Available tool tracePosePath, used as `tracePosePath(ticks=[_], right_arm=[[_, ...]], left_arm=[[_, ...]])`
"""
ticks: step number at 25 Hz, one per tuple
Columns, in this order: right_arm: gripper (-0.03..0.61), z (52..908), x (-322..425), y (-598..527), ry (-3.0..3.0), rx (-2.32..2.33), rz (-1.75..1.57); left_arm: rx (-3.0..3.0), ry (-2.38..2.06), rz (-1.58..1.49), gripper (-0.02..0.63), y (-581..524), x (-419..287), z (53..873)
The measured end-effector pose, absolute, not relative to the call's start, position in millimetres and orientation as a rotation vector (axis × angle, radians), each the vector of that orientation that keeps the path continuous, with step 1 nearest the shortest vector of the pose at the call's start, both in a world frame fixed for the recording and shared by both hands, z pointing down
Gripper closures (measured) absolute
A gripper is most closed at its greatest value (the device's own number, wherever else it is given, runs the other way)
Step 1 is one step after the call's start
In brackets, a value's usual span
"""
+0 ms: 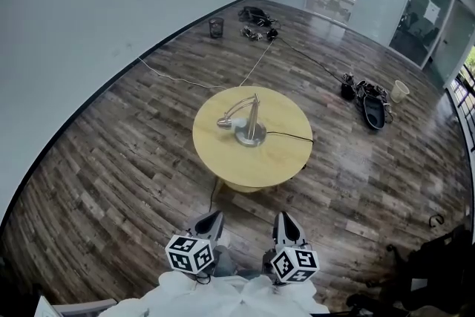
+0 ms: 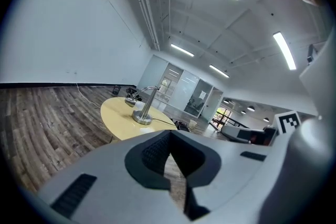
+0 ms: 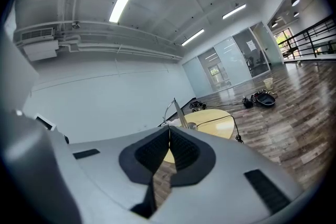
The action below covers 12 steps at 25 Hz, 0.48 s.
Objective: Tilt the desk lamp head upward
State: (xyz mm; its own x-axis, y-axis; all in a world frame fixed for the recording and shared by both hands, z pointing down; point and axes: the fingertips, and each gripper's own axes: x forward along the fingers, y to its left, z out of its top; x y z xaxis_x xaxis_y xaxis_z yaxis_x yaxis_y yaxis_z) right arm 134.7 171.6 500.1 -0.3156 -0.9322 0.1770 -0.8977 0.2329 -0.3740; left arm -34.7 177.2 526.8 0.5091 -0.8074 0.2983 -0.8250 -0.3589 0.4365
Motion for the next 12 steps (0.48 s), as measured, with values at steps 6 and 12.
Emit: tracePosePath(ticks=[6, 12], right_arm=[[0.565, 503.1, 142.9, 136.3, 2.376, -1.814, -0.633], [0.565, 499.4, 139.6, 90.6, 2.385, -1.814, -0.610]], left_arm=[[2.226, -1.318, 0.049, 0.614, 140.8, -29.1, 529.4], [2.273, -1.306, 0.058, 0.614, 93.0, -23.0, 524.3]])
